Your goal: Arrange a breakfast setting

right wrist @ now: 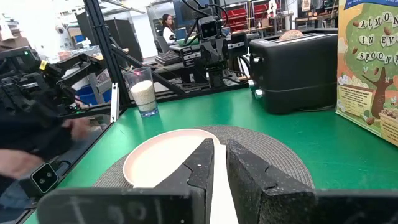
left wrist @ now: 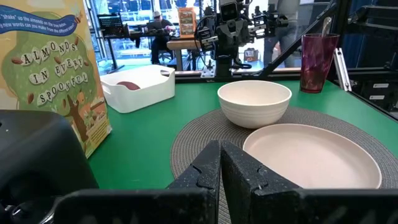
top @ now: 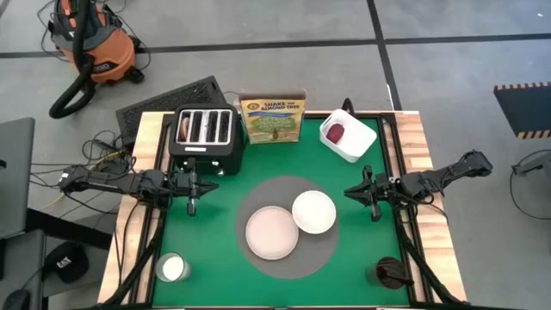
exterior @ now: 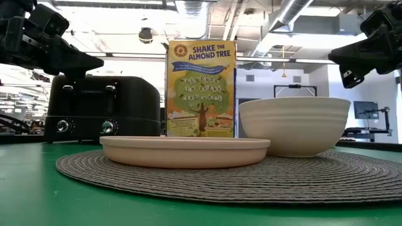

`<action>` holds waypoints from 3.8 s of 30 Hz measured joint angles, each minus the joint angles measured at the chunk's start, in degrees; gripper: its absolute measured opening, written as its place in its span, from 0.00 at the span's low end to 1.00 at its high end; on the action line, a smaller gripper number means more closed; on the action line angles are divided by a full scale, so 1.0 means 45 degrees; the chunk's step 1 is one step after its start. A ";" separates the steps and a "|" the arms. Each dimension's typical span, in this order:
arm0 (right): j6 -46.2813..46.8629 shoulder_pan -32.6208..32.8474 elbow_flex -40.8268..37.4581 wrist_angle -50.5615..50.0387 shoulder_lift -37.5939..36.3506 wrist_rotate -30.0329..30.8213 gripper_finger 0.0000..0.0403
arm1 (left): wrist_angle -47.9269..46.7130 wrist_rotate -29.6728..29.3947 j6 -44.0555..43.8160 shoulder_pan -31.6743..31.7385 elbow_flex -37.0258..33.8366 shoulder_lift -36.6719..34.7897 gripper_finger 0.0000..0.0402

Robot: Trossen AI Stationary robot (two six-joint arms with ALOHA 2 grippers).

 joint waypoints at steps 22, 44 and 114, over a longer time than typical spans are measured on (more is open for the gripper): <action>0.0003 0.0000 -0.0002 0.0000 0.0003 0.0000 0.18 | 0.0000 0.0000 0.0002 0.0003 0.0002 0.0000 0.00; -0.0002 -0.0005 -0.0002 0.0000 -0.0002 0.0000 0.18 | 0.4368 -0.2862 0.1178 0.0047 0.0537 0.1024 0.00; -0.1365 -0.0005 -0.0001 0.0035 -0.0001 0.0350 0.18 | 0.1427 0.7845 0.1497 1.2278 1.0049 1.4763 0.77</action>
